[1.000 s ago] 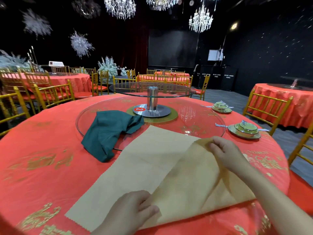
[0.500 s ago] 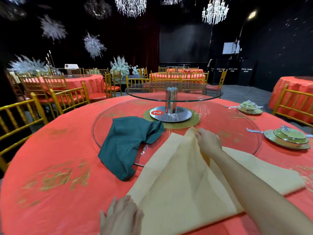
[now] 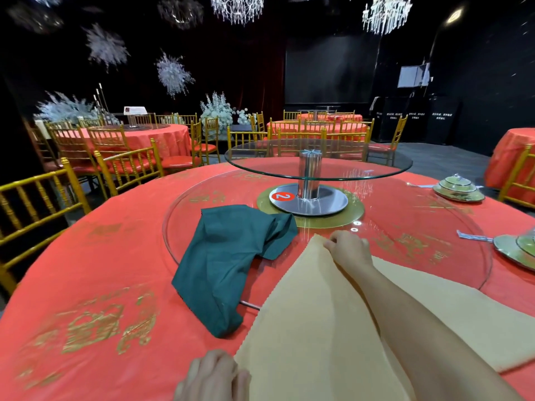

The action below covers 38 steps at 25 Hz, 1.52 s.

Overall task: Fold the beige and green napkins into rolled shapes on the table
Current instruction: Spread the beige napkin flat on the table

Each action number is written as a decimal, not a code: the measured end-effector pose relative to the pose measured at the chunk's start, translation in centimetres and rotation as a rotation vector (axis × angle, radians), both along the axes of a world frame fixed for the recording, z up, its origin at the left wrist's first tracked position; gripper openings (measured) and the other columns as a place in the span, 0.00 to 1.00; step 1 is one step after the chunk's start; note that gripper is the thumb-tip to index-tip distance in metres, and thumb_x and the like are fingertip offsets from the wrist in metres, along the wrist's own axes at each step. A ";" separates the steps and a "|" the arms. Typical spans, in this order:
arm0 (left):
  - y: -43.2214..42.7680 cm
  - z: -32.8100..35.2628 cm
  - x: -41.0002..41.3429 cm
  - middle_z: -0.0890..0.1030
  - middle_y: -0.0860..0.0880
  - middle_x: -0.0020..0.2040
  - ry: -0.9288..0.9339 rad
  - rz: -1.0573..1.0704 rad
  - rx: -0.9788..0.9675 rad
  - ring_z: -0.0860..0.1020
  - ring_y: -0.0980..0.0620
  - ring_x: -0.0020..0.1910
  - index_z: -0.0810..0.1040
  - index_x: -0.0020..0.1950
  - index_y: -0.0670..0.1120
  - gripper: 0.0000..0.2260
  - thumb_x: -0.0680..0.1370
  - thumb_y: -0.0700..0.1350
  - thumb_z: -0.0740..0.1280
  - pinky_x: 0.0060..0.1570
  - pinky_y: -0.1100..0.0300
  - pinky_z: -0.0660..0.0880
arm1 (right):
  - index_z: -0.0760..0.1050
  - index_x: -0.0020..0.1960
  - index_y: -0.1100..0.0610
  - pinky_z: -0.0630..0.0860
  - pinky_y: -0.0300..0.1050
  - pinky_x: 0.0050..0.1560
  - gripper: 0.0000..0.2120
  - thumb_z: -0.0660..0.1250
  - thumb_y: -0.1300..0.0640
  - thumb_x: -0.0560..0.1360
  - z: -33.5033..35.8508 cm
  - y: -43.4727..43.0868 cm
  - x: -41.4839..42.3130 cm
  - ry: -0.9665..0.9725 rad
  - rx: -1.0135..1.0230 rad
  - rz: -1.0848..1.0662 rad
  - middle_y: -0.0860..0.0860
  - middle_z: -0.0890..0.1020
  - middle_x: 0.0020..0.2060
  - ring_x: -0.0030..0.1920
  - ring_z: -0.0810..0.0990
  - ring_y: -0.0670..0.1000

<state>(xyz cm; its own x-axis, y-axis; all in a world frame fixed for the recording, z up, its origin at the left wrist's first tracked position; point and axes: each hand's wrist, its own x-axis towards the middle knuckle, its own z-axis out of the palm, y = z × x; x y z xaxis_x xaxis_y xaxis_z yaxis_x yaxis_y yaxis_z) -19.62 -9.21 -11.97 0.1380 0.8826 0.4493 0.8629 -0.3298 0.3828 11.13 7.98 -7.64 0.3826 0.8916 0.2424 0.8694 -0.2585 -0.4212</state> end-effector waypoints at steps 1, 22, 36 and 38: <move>-0.2 -0.7 0.0 0.67 0.57 0.41 -0.009 0.036 0.030 0.64 0.56 0.36 0.66 0.31 0.55 0.09 0.61 0.59 0.58 0.34 0.74 0.47 | 0.73 0.37 0.52 0.62 0.48 0.44 0.12 0.60 0.48 0.76 -0.2 0.3 -0.1 -0.020 0.000 0.005 0.47 0.78 0.35 0.44 0.75 0.55; -1.7 -1.5 0.7 0.75 0.58 0.42 0.058 0.094 0.014 0.75 0.52 0.40 0.76 0.43 0.58 0.07 0.66 0.52 0.68 0.35 0.58 0.68 | 0.76 0.51 0.58 0.68 0.49 0.50 0.16 0.63 0.45 0.76 0.6 1.5 -0.7 -0.160 -0.091 -0.007 0.55 0.81 0.49 0.52 0.77 0.58; -2.4 -0.3 1.2 0.80 0.60 0.43 -0.032 -0.051 0.045 0.77 0.56 0.42 0.81 0.40 0.55 0.09 0.71 0.53 0.61 0.36 0.59 0.72 | 0.71 0.39 0.53 0.64 0.50 0.49 0.09 0.60 0.53 0.78 -0.9 1.0 0.9 -0.188 -0.055 -0.086 0.54 0.81 0.45 0.48 0.77 0.57; -2.5 -0.3 1.5 0.80 0.59 0.49 0.046 -0.158 -0.004 0.78 0.57 0.50 0.78 0.44 0.54 0.09 0.72 0.55 0.60 0.41 0.60 0.73 | 0.74 0.42 0.54 0.65 0.50 0.50 0.09 0.60 0.51 0.77 -0.7 0.9 0.7 -0.207 -0.050 -0.077 0.55 0.81 0.47 0.50 0.77 0.57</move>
<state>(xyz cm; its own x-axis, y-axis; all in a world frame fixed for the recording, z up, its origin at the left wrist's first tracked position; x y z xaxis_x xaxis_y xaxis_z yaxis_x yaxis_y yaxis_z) -18.13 -11.74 -12.29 0.2955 0.8501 0.4358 0.8169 -0.4614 0.3461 11.81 8.83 -8.32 0.3967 0.8746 0.2788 0.9128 -0.3439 -0.2203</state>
